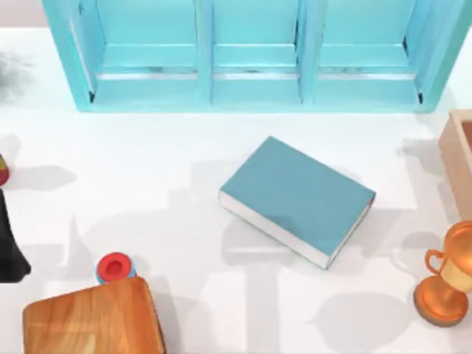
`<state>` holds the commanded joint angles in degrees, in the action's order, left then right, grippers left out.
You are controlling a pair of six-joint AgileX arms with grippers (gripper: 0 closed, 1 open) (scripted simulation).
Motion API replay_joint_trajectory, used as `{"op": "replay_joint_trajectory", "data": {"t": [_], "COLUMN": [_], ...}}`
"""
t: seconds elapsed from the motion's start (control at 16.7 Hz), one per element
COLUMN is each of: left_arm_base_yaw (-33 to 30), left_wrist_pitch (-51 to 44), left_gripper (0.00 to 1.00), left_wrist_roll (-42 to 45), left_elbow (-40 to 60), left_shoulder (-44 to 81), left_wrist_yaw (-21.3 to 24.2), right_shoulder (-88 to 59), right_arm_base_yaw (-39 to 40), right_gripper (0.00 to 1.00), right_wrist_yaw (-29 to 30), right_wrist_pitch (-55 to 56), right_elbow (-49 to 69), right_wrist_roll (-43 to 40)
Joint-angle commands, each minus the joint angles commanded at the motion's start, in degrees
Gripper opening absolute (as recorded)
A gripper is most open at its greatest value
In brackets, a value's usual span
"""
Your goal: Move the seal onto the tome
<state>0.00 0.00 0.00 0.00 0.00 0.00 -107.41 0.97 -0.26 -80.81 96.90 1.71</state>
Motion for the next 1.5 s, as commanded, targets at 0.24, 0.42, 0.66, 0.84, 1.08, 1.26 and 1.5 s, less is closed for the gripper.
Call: {"op": "replay_joint_trajectory", "data": {"t": [0.24, 0.42, 0.66, 0.84, 1.08, 1.26, 1.5], "left_arm_base_yaw": [0.0, 0.0, 0.0, 0.0, 0.0, 0.0, 0.0], "left_wrist_pitch": [0.0, 0.0, 0.0, 0.0, 0.0, 0.0, 0.0], "left_gripper": [1.0, 1.0, 1.0, 1.0, 1.0, 1.0, 1.0], "left_wrist_roll": [0.0, 0.0, 0.0, 0.0, 0.0, 0.0, 0.0], "left_elbow": [0.0, 0.0, 0.0, 0.0, 0.0, 0.0, 0.0], "left_shoulder": [0.0, 0.0, 0.0, 0.0, 0.0, 0.0, 0.0], "left_wrist_yaw": [0.0, 0.0, 0.0, 0.0, 0.0, 0.0, 0.0], "right_shoulder": [1.74, 1.9, 0.18, -3.19, -7.52, -10.81, -15.02], "right_arm_base_yaw": [6.65, 7.02, 7.95, 11.18, 15.42, 18.49, 22.63], "right_gripper": [0.0, 0.0, 0.0, 0.0, 0.0, 0.0, 0.0], "right_wrist_yaw": [0.19, 0.2, 0.16, 0.27, 0.39, 0.45, 0.39], "right_wrist_pitch": [-7.65, -8.04, -7.81, -6.93, -5.79, -4.99, -3.7], "right_elbow": [7.19, 7.57, 8.66, 11.2, 14.12, 16.36, 19.51], "right_wrist_roll": [6.78, 7.15, 8.59, 11.77, 15.96, 19.24, 23.53]}}
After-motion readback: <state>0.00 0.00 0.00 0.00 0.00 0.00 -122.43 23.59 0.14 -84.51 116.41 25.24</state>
